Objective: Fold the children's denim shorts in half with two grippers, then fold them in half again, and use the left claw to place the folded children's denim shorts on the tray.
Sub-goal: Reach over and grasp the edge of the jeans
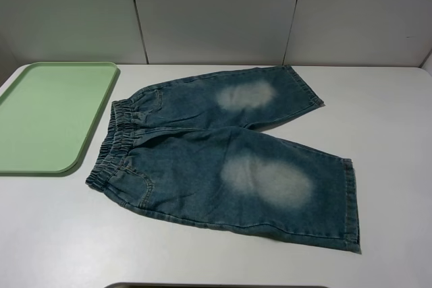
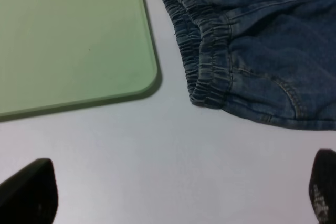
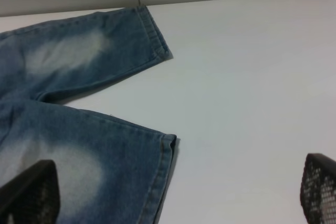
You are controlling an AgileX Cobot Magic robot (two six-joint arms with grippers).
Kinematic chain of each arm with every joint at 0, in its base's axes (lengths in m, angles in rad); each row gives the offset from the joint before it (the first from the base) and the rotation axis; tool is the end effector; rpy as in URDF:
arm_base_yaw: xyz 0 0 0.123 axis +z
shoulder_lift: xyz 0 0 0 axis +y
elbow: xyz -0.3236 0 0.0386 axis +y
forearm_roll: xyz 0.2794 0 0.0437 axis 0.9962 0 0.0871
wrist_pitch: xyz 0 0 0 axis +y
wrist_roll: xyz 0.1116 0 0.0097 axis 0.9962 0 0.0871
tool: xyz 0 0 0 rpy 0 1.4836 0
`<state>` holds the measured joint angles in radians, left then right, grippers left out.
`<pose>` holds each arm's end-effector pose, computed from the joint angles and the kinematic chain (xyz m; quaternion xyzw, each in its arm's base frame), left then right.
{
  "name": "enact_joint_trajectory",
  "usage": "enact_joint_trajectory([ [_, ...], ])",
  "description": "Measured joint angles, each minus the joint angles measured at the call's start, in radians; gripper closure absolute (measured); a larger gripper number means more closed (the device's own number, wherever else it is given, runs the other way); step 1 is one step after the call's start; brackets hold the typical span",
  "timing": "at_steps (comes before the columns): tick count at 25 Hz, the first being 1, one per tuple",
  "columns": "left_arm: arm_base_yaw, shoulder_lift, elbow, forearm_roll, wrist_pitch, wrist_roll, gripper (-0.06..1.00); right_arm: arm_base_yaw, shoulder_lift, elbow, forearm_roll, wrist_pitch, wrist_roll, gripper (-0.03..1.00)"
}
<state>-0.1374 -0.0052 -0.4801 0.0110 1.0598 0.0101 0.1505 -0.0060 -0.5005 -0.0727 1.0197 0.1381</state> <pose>0.0020 0.0008 0.2764 0.0630 0.8545 -0.0273 0.5149 0.0022 -0.0067 0.2873 -0.0044 0.8400 0.0419 0.5409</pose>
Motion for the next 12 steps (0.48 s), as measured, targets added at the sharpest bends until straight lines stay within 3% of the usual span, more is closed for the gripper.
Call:
enact_joint_trajectory([
  [6,-0.035,0.000,-0.004,-0.004,-0.001,0.000,-0.01,0.000,0.000,0.000,0.004,0.000,-0.018,0.27],
  [12,-0.138,0.056,-0.072,-0.011,-0.008,0.094,-0.01,0.022,0.084,-0.094,0.017,0.010,-0.212,0.27],
])
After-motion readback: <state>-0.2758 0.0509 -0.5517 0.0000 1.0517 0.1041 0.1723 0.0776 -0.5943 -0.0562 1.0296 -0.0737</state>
